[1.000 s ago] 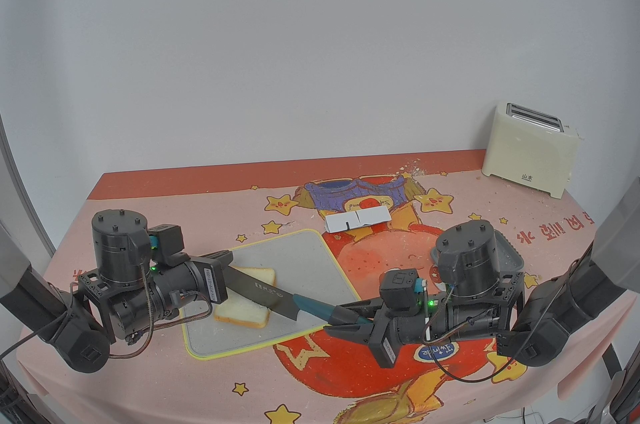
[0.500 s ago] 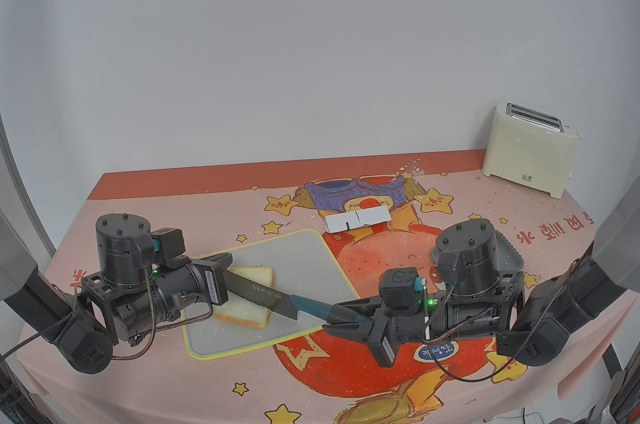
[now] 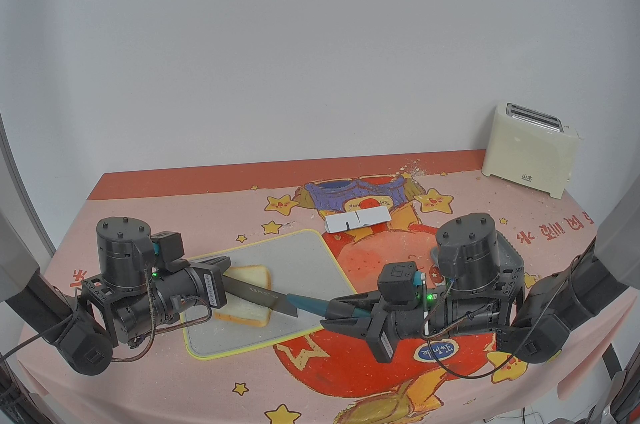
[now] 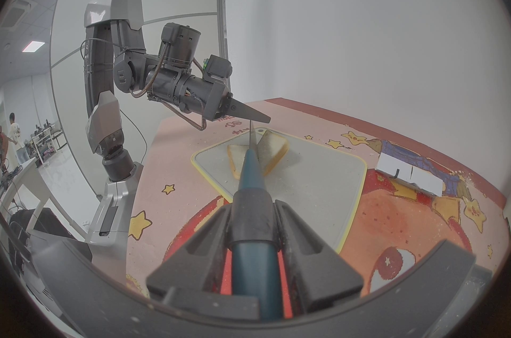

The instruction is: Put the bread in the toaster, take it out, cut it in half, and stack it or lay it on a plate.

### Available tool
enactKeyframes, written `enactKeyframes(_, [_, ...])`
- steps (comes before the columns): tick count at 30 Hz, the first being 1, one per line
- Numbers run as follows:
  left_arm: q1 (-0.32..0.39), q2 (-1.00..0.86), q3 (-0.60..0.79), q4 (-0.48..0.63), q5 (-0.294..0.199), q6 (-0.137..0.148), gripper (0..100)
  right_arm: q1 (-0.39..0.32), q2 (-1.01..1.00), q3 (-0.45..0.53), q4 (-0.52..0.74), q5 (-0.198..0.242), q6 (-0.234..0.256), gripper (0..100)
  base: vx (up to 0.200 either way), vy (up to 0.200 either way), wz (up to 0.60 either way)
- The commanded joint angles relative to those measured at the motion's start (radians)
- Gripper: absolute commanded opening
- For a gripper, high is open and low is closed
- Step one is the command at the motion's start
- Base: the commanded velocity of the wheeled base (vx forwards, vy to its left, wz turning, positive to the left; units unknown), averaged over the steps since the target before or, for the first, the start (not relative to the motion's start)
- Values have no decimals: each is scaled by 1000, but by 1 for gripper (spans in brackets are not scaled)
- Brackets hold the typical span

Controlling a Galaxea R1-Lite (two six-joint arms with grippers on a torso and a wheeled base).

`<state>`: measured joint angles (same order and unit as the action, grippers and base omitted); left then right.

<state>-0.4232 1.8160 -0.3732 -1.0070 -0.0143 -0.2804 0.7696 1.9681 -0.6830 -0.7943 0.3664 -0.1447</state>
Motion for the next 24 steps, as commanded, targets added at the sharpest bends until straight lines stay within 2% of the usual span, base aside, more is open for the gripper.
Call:
enactKeyframes(1, [1, 6, 4, 4, -3, 0, 0, 0, 0, -13, -5, 0, 0, 0, 0, 0, 0])
enactKeyframes(10, [0, 2, 4, -58, -1, 1, 0, -6, 35, -7, -3, -10, -3, 0, 0, 0, 0])
enactKeyframes(24, [0, 2, 23, -62, 2, 0, 0, -7, 20, -7, -3, -6, -1, 0, 0, 0, 0])
